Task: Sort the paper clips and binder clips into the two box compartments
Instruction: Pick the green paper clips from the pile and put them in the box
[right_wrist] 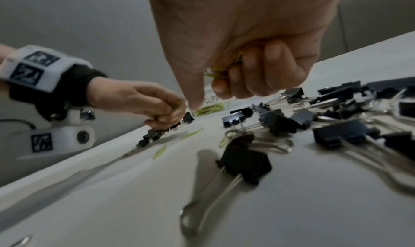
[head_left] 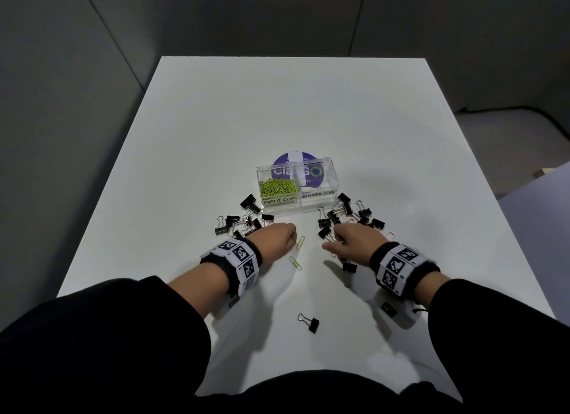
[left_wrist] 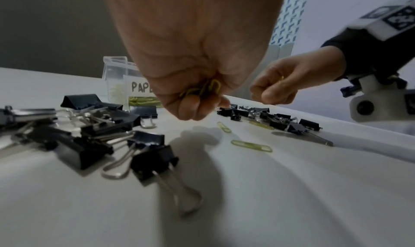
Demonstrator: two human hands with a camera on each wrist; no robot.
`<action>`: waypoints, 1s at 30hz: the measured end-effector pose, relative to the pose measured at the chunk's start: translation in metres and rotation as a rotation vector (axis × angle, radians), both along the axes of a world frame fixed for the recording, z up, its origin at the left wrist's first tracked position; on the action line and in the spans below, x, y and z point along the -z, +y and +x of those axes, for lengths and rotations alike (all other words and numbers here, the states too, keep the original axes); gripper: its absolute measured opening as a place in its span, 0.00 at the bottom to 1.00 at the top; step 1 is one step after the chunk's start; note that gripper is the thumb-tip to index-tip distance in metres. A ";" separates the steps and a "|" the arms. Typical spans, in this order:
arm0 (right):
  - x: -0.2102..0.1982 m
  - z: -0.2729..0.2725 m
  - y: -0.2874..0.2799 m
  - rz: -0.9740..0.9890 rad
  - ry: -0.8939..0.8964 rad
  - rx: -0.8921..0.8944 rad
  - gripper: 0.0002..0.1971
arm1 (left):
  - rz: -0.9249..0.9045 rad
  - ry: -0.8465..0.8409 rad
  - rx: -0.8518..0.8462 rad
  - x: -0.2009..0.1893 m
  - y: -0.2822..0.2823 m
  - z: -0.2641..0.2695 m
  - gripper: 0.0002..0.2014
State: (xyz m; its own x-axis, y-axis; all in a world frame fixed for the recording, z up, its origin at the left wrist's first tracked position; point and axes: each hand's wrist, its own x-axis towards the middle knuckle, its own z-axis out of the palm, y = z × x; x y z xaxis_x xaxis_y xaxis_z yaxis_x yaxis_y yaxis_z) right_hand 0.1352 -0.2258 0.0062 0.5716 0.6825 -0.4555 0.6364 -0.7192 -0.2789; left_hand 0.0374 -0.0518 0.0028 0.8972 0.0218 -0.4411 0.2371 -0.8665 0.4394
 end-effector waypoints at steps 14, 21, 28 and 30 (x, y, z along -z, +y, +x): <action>0.017 -0.010 0.014 -0.063 -0.094 0.068 0.13 | 0.036 -0.002 -0.110 0.012 -0.003 0.015 0.14; 0.016 -0.008 0.015 -0.063 -0.025 0.032 0.12 | 0.095 0.057 -0.080 0.017 -0.009 0.018 0.15; 0.007 -0.014 0.007 -0.050 -0.003 -0.071 0.04 | 0.091 0.065 0.073 0.007 -0.011 0.010 0.14; -0.001 -0.010 0.001 -0.020 0.029 -0.073 0.05 | 0.021 0.059 0.088 0.004 -0.007 0.003 0.12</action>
